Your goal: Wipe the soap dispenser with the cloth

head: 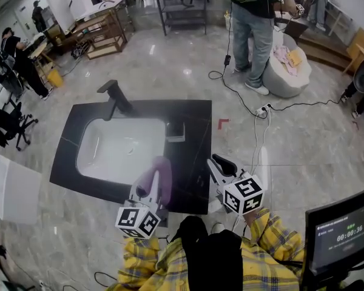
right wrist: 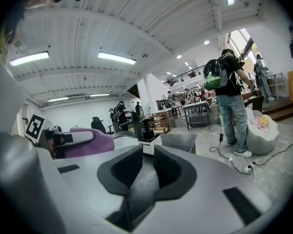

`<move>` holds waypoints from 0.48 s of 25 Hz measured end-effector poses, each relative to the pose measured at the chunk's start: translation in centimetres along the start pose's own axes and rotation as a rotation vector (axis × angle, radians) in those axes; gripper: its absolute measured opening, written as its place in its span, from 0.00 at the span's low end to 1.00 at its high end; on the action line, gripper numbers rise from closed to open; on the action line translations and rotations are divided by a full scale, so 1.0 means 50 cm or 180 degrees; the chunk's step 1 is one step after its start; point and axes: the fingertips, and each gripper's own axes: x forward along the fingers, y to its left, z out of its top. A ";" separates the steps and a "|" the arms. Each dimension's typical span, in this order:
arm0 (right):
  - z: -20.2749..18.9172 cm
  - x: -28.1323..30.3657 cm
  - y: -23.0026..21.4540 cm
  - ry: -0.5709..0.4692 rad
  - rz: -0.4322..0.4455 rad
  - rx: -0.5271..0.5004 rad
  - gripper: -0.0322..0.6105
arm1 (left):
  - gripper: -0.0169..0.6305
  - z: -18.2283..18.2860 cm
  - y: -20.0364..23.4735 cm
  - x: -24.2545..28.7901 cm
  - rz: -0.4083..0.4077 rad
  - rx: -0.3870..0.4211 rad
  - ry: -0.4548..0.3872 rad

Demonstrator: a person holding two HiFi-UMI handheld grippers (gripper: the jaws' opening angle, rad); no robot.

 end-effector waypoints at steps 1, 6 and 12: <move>-0.002 -0.009 0.001 0.0004 -0.0009 0.0001 0.15 | 0.09 -0.001 -0.006 -0.006 0.0010 -0.0001 -0.0009; -0.016 -0.055 -0.004 0.0047 -0.0057 0.0021 0.12 | 0.09 -0.011 -0.048 -0.033 0.0024 -0.0012 -0.0011; -0.034 -0.103 0.012 0.0071 -0.0008 0.0013 0.10 | 0.09 -0.034 -0.081 -0.073 0.0082 -0.0014 -0.0010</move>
